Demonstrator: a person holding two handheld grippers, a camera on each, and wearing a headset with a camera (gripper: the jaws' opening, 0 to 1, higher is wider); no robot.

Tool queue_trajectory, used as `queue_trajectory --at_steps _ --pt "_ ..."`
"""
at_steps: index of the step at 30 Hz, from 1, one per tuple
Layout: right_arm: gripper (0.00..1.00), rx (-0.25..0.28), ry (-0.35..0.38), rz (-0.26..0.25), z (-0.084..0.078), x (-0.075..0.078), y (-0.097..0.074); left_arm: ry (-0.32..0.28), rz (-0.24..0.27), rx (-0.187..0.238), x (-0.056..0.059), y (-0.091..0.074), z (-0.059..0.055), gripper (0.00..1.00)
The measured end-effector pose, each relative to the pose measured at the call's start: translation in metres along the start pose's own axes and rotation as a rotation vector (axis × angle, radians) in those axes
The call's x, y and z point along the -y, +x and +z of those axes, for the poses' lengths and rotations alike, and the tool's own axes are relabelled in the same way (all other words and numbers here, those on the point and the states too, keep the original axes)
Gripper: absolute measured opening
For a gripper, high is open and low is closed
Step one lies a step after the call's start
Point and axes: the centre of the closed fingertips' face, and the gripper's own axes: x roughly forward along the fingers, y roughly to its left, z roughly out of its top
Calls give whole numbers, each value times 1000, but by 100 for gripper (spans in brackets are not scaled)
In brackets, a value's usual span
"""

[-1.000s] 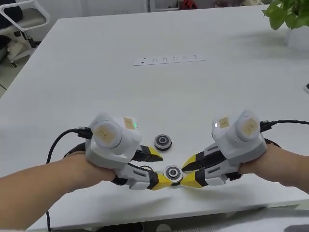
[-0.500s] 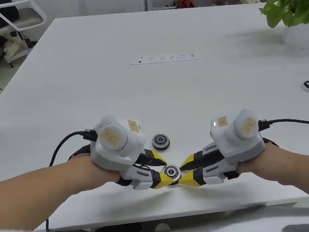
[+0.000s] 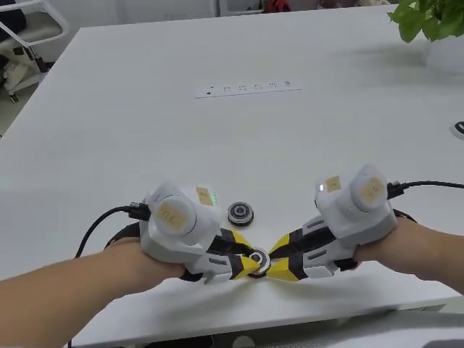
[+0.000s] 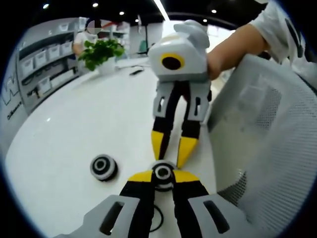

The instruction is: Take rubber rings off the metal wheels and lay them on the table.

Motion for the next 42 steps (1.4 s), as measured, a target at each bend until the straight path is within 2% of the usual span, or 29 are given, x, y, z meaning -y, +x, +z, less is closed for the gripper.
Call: queue_trajectory --at_steps 8,10,11,12,17,20,25,30,36,39,42 --pt "12 -5 27 0 0 2 0 -7 18 13 -1 0 0 13" --pt "6 -15 34 -5 -2 2 -1 -10 18 18 -1 1 0 13" --pt "1 -19 67 -3 -4 3 -3 -10 19 19 -1 1 0 13" --pt "1 -5 76 -4 -3 3 -2 -8 20 20 -1 1 0 13" --pt "1 -11 84 -4 -2 3 -3 7 36 14 0 1 0 13" --pt "0 1 142 -13 -2 6 -4 15 43 11 0 1 0 13" --pt "0 7 184 -24 -3 10 -5 28 52 7 -1 2 0 13" --pt "0 63 259 -32 2 15 -10 25 51 12 -1 2 0 13" --pt "0 90 296 -33 6 17 -11 25 54 13 -1 2 0 12" --pt "0 131 345 -23 11 18 -13 26 57 14 -1 2 0 12" --pt "0 143 364 -13 12 15 -12 25 59 13 -1 3 1 12"
